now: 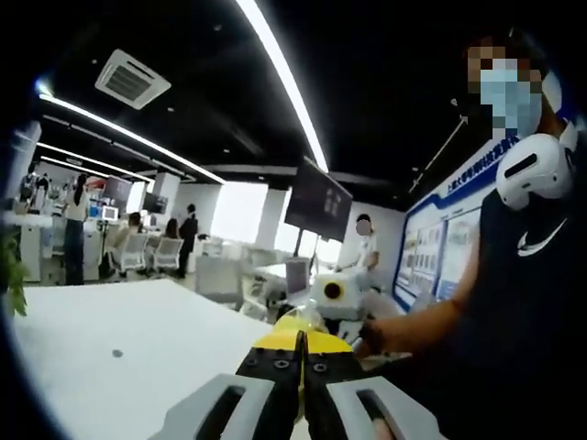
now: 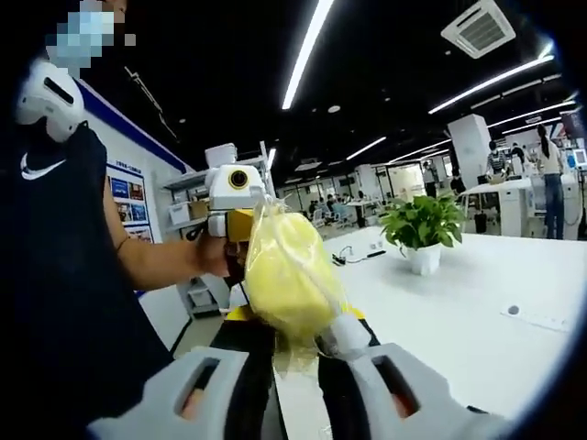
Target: Compare the silicone blocks by pressing each to a similar depth, holding the contact briefly, and releasing to observe deformation and rebound differences across the visible hardness samples.
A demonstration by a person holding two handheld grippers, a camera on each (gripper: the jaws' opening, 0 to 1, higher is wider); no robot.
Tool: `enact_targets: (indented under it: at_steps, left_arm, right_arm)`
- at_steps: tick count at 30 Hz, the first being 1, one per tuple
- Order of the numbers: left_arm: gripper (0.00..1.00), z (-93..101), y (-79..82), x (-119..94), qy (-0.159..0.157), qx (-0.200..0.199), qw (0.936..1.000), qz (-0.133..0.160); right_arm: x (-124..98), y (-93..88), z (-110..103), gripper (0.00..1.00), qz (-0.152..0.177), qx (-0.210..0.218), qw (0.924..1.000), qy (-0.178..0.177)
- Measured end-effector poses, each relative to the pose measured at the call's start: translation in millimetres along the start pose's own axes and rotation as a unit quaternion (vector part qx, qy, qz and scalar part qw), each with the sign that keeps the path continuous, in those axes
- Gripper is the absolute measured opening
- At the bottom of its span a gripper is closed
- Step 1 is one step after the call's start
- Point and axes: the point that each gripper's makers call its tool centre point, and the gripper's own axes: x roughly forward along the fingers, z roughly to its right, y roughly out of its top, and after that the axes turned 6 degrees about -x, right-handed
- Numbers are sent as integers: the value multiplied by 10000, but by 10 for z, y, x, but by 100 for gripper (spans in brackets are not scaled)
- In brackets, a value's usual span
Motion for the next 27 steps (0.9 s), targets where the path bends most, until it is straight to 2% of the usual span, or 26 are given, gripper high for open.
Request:
enact_targets:
  at_steps: [2, 9, 14, 20, 22, 23, 27]
  left_arm:
    - [0, 10, -17, 15, -1, -11, 10000, -32]
    - [0, -20, -9, -9, 90, -97, 9999, 13]
    - [0, -21, 32, -36, 132, -157, 9997, 123]
    - [0, -35, 69, -57, 200, -203, 9994, 216]
    - [0, -39, 74, -59, 218, -225, 9992, 229]
    - [0, -42, 74, -60, 230, -230, 9992, 230]
    - [0, -42, 77, -57, 252, -253, 9990, 263]
  right_arm:
    - [17, -7, 1, 33, -4, -53, 10000, -44]
    - [-25, -1, 69, 49, 62, -36, 9998, -195]
    - [-116, 45, 204, 73, 160, -68, 9984, -539]
    - [-191, 35, 265, 82, 111, -193, 9969, -757]
    - [-196, 47, 274, 92, 176, -161, 9965, -807]
    - [-210, 60, 327, 96, 230, -208, 9947, -977]
    - [-262, 58, 343, 96, 211, -238, 9944, -1003]
